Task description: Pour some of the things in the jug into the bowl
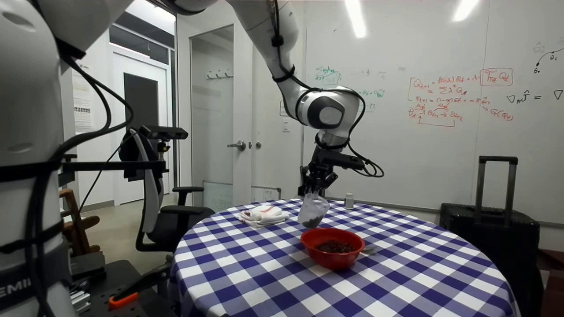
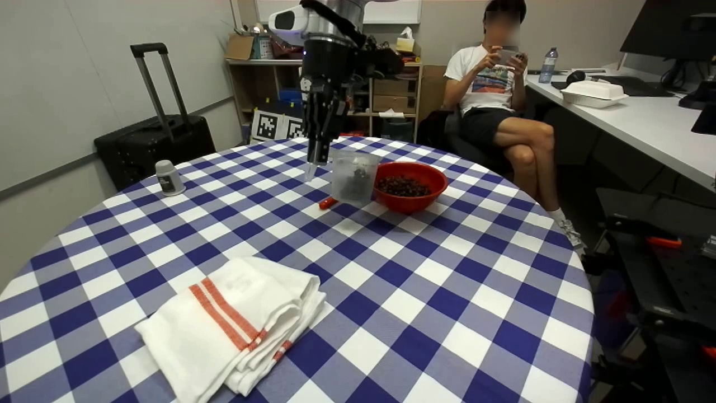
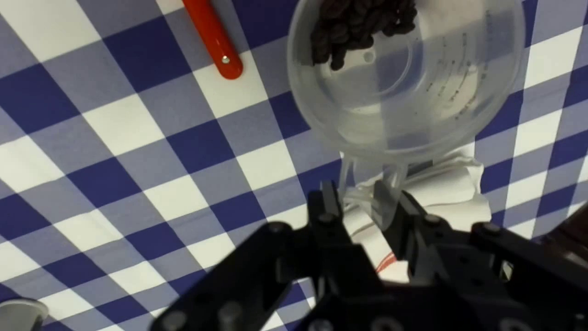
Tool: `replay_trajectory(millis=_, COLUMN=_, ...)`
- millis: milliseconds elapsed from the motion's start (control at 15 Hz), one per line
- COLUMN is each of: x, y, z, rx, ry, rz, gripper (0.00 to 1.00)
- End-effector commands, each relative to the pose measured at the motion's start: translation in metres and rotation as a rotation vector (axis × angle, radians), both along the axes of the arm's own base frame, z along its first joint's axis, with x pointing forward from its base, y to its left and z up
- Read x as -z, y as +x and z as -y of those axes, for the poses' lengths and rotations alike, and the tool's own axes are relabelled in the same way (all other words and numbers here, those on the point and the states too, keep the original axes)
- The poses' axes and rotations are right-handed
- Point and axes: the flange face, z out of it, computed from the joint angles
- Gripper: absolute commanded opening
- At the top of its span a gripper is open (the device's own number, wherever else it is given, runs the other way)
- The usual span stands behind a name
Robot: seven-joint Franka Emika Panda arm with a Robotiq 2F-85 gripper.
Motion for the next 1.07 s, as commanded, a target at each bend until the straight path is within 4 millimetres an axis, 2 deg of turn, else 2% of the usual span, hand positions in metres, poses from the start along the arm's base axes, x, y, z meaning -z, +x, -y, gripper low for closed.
replay_trajectory(millis=0, x=-0.007, y=-0.017, z=-0.041, rx=-0.002, ry=-0.164, rz=0.0, gripper=0.07)
replay_trajectory(millis=200, x=0.001, y=-0.022, z=-0.065, rx=0.028, ry=-0.228, rz=-0.012, gripper=0.07)
replay_trajectory(millis=467, x=0.015, y=-0.025, z=-0.078, rx=0.121, ry=-0.223, rz=-0.017, gripper=0.07)
replay_trajectory(millis=733, x=0.04, y=-0.031, z=-0.086, rx=0.163, ry=-0.266, rz=0.015, gripper=0.07)
replay_trajectory(millis=1000, x=0.069, y=-0.046, z=-0.098, rx=0.141, ry=-0.353, rz=0.046, gripper=0.07)
